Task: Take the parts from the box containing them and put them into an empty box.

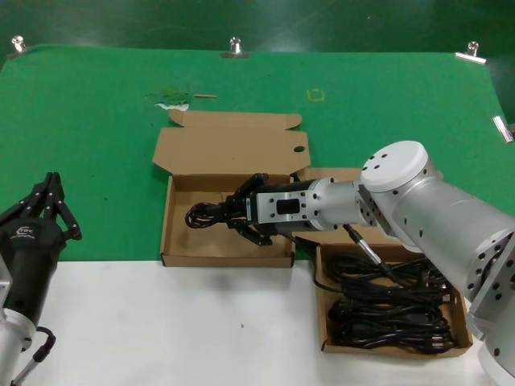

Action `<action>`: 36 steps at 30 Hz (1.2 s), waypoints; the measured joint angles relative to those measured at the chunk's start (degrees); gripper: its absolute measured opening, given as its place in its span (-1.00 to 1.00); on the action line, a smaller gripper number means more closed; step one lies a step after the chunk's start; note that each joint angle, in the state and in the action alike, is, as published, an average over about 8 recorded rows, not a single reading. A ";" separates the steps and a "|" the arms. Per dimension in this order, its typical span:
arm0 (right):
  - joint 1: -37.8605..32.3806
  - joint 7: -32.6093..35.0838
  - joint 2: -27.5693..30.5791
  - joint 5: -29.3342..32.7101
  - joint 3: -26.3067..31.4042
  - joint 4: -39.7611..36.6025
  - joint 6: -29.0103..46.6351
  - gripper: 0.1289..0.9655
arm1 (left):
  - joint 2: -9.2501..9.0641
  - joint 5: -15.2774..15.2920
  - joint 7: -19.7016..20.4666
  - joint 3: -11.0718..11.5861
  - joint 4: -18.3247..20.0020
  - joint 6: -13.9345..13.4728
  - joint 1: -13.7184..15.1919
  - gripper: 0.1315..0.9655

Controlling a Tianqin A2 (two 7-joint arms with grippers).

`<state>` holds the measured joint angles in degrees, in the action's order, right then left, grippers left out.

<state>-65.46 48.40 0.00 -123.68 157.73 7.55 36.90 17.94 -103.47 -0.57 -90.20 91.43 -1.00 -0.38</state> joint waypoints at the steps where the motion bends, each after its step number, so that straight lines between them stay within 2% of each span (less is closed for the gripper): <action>1: 0.06 0.04 0.00 -0.09 0.00 0.10 -0.13 -0.77 | 0.00 0.00 0.00 0.00 0.00 0.00 0.00 -0.95; 13: 0.66 0.46 0.00 -0.86 0.00 0.96 -0.83 -0.70 | 0.00 0.00 0.00 0.00 0.00 0.00 0.00 -0.95; 21: 0.80 0.76 0.00 -1.07 0.00 1.12 -0.91 -0.48 | 0.00 0.00 0.00 0.00 0.00 0.00 0.00 -0.95; 25: 0.76 1.28 0.00 -1.68 0.00 1.00 -0.87 -0.48 | 0.00 0.00 0.00 0.00 0.00 0.00 0.00 -0.95; 36: 0.63 2.28 0.00 -3.46 0.00 0.75 -0.78 0.02 | 0.00 0.00 0.00 0.00 0.00 0.00 0.00 -0.95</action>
<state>-64.83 50.68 0.00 -127.14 157.73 8.30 36.13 17.94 -103.47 -0.57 -90.20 91.43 -1.00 -0.38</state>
